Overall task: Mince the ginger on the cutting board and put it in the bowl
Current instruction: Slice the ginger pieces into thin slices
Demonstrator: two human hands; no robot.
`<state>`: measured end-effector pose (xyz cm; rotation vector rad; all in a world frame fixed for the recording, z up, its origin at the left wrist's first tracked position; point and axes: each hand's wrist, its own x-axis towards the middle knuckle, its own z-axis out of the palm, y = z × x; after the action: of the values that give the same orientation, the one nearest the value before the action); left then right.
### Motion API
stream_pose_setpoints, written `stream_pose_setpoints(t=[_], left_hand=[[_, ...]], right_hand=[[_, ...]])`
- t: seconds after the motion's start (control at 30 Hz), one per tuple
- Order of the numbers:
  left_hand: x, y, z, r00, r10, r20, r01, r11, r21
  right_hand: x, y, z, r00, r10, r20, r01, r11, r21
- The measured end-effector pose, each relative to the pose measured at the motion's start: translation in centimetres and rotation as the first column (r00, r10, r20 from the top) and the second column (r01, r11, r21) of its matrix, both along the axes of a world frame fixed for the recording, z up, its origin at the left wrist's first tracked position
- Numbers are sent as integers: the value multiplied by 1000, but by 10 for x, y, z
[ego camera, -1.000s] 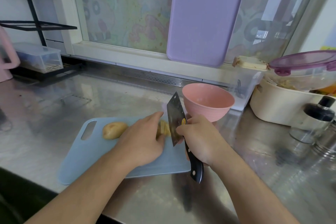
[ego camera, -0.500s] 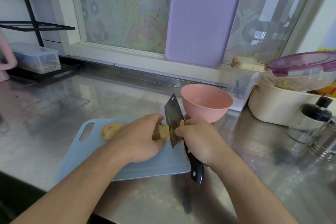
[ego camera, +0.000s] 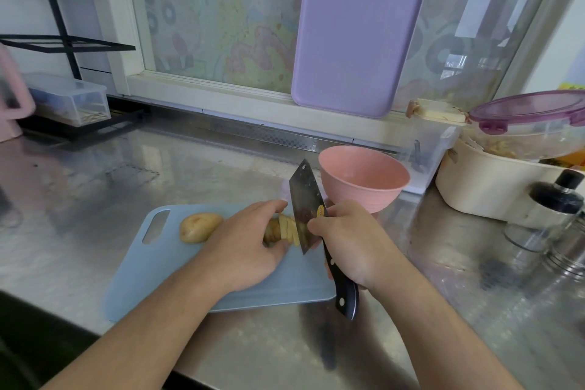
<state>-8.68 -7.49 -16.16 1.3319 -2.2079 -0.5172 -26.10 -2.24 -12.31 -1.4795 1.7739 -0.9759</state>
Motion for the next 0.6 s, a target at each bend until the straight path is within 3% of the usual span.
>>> stream_pose_setpoints(t=[0.3, 0.5, 0.6], left_hand=[[0, -3, -3, 998, 40, -47, -40, 999, 3], [-1, 0, -5, 996, 74, -58, -76, 997, -26], [-3, 5, -4, 995, 84, -49, -86, 995, -52]], right_hand=[[2, 1, 2, 998, -3, 57, 4, 1000, -31], [1, -1, -1, 995, -75, -65, 75, 997, 2], [0, -3, -2, 988, -33, -151, 36, 999, 21]])
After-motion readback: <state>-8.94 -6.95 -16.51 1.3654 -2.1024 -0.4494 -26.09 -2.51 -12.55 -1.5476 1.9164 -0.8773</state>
